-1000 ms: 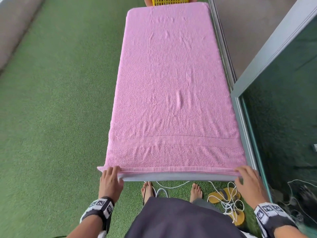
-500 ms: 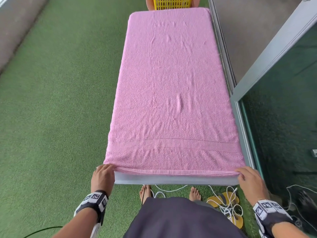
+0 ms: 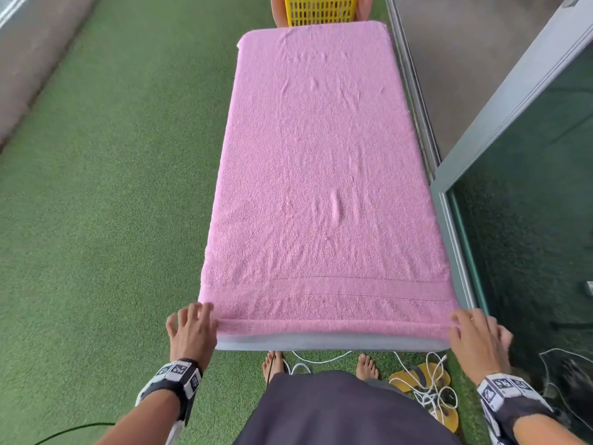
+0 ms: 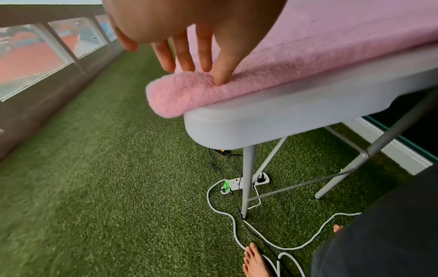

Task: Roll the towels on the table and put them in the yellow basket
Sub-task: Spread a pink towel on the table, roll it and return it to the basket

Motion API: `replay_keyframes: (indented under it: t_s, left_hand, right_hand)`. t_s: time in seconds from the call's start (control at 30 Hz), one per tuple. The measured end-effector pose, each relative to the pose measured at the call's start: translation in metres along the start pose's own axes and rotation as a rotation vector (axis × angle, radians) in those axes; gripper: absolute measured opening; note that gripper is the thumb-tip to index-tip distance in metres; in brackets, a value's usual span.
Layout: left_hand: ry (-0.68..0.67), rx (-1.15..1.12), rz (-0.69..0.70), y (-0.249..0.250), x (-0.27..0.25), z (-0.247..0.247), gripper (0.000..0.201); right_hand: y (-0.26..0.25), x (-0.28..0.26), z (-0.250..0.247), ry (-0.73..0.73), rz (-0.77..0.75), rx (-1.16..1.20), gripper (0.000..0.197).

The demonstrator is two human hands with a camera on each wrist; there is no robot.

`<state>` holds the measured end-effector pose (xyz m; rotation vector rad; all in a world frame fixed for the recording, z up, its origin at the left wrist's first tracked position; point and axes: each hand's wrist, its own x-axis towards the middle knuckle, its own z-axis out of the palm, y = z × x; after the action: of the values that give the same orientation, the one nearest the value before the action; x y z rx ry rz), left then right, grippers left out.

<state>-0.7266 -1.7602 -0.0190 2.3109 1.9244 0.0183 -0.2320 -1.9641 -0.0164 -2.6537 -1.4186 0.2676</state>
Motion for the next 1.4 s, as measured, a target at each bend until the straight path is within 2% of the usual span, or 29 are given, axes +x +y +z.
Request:
replay_keyframes:
  t_s: [0.07, 0.13, 0.2, 0.4, 0.57, 0.67, 0.73, 0.77, 0.8, 0.83, 0.87, 0.9, 0.97, 1.0, 1.07, 1.13, 1.23, 1.33, 1.4]
  left_hand:
    - [0.016, -0.080, 0.009, 0.010, -0.004, 0.002, 0.034]
    - [0.039, -0.180, 0.154, 0.020, -0.014, 0.006, 0.045]
    - [0.057, -0.234, 0.235, 0.024, -0.021, 0.012, 0.043]
    - [0.000, -0.239, 0.167, 0.011, -0.013, 0.016, 0.035]
    - [-0.004, -0.155, 0.208, 0.012, 0.000, 0.003, 0.032]
    - [-0.053, -0.079, 0.179, 0.006, -0.001, -0.002, 0.008]
    - [-0.124, 0.003, 0.158, 0.004, 0.001, -0.002, 0.029]
    - [-0.162, 0.030, 0.139, 0.005, 0.003, -0.004, 0.033]
    - [-0.155, 0.052, 0.137, 0.004, 0.007, -0.001, 0.029]
    - [-0.157, 0.062, 0.115, 0.006, 0.008, -0.005, 0.019]
    - [-0.101, 0.064, 0.117, 0.005, 0.010, -0.004, 0.007]
    - [-0.082, 0.046, 0.085, 0.007, 0.011, -0.006, 0.017]
    - [-0.049, -0.001, 0.081, 0.011, 0.012, -0.001, 0.031]
    - [-0.024, -0.037, 0.136, 0.012, 0.011, 0.005, 0.037]
    - [-0.034, -0.094, 0.193, 0.015, 0.006, 0.011, 0.053]
    - [-0.048, -0.095, 0.167, 0.015, 0.001, 0.015, 0.059]
    - [-0.067, -0.102, 0.100, 0.015, 0.003, 0.015, 0.047]
    - [-0.049, -0.119, 0.098, 0.011, 0.011, 0.010, 0.032]
    - [-0.085, -0.073, 0.094, 0.012, 0.013, 0.001, 0.021]
  right_hand:
    - [-0.003, 0.000, 0.003, -0.031, 0.041, 0.088, 0.013]
    - [-0.004, -0.004, 0.012, -0.111, 0.024, 0.175, 0.024]
    - [-0.005, -0.012, 0.019, -0.128, -0.054, 0.141, 0.029]
    - [-0.006, -0.010, 0.007, -0.113, -0.037, 0.126, 0.026]
    - [-0.010, -0.002, 0.001, -0.100, 0.024, 0.180, 0.025]
    - [-0.009, 0.000, 0.002, -0.115, -0.007, 0.097, 0.017]
    - [-0.007, 0.002, 0.006, -0.112, -0.053, 0.015, 0.027]
    - [-0.009, 0.004, 0.007, -0.110, -0.059, -0.010, 0.035]
    - [-0.011, 0.006, 0.006, -0.120, -0.055, -0.016, 0.036]
    - [-0.013, 0.008, 0.005, -0.120, -0.037, -0.016, 0.031]
    - [-0.014, 0.009, 0.003, -0.084, -0.021, -0.009, 0.018]
    - [-0.018, 0.010, 0.002, -0.040, -0.009, 0.005, 0.006]
    - [-0.020, 0.009, 0.005, -0.021, 0.025, 0.042, 0.017]
    - [-0.021, 0.007, 0.010, -0.056, 0.025, 0.087, 0.024]
    - [-0.018, 0.001, 0.020, -0.133, -0.016, 0.112, 0.037]
    - [-0.013, -0.006, 0.025, -0.158, -0.068, 0.047, 0.039]
    - [-0.009, -0.008, 0.020, -0.078, -0.046, 0.048, 0.035]
    - [-0.009, -0.003, 0.019, -0.037, 0.004, 0.107, 0.029]
    - [-0.006, 0.002, 0.017, 0.002, -0.018, 0.080, 0.025]
